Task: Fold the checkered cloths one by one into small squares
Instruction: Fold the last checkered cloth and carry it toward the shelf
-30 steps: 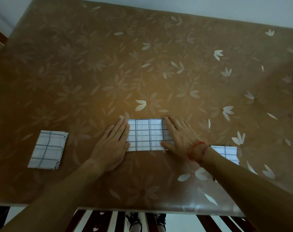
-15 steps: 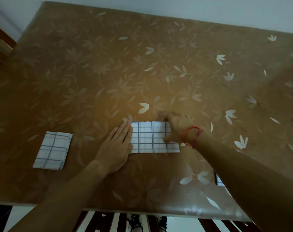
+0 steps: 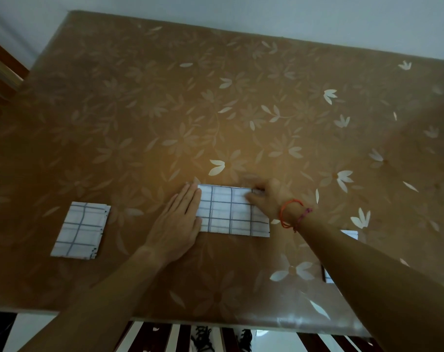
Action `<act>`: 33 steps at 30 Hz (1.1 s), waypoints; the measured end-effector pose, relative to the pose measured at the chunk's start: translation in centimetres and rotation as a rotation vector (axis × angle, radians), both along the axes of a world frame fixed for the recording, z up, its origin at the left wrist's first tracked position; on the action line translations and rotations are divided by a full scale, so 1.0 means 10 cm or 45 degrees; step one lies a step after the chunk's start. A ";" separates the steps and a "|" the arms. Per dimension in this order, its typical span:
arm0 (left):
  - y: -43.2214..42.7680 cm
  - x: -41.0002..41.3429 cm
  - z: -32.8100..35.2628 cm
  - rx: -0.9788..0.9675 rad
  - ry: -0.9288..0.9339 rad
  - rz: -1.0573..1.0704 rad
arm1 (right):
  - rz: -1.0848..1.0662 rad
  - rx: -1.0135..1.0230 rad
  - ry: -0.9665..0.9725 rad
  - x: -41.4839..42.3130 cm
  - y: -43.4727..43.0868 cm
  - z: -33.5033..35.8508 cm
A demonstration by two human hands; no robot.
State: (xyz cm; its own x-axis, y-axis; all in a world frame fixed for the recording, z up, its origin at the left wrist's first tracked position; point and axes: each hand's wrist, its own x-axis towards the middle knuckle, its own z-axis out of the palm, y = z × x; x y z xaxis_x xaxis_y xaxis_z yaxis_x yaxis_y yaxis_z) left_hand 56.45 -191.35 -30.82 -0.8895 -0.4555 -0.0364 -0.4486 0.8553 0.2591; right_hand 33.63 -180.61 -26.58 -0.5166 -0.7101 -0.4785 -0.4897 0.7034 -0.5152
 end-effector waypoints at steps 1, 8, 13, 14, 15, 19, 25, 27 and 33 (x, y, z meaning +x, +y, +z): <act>0.00 -0.01 0.02 0.015 0.025 0.009 | -0.058 -0.030 -0.020 -0.01 0.04 -0.02; 0.30 -0.06 0.06 0.126 0.191 -0.075 | -0.772 -0.208 -0.457 0.22 0.32 -0.11; 0.55 -0.03 -0.08 0.142 0.224 -0.062 | -0.984 -0.133 -0.931 0.50 0.50 -0.20; 0.57 -0.02 -0.10 0.127 0.220 -0.062 | -0.951 -0.104 -0.950 0.54 0.53 -0.19; 0.59 0.00 -0.11 0.096 0.214 -0.069 | -0.967 -0.122 -0.962 0.54 0.57 -0.22; 0.63 0.07 -0.10 -0.020 0.173 -0.102 | -0.808 -0.085 -0.733 0.52 0.81 -0.41; 0.72 0.21 -0.04 0.010 0.130 -0.073 | -0.136 -0.122 0.165 0.55 1.10 -0.17; 0.75 0.23 0.00 0.031 0.136 -0.057 | 0.173 -0.336 0.323 0.62 1.15 -0.04; 0.79 0.27 0.07 0.062 0.107 -0.035 | 0.629 -0.400 0.571 0.71 1.09 -0.22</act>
